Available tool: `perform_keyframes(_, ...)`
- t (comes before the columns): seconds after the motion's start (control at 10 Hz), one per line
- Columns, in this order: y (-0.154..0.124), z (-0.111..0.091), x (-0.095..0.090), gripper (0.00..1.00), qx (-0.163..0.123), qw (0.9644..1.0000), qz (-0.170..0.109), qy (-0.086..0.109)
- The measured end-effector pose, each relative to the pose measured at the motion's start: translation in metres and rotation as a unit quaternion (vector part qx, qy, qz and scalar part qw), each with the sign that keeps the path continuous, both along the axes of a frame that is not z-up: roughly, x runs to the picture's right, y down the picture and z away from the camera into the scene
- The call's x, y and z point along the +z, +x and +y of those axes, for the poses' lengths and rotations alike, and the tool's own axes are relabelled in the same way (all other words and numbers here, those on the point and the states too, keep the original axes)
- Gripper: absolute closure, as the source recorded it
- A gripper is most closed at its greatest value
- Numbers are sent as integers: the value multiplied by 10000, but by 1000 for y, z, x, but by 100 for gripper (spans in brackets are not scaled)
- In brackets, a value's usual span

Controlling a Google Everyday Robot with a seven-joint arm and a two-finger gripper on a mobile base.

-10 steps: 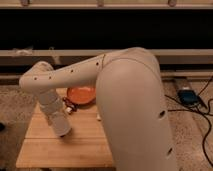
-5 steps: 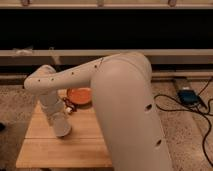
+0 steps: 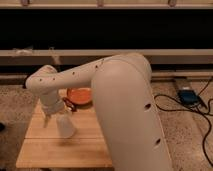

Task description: Place the ceramic cup over the eraser

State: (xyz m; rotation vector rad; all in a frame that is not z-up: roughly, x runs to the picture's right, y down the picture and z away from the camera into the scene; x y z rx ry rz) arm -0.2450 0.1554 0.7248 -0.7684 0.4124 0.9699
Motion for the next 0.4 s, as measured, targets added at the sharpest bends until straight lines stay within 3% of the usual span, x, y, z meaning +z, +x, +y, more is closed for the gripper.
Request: perform_keyframes(0.4,10,-37,-22,20,74,9994,12,336)
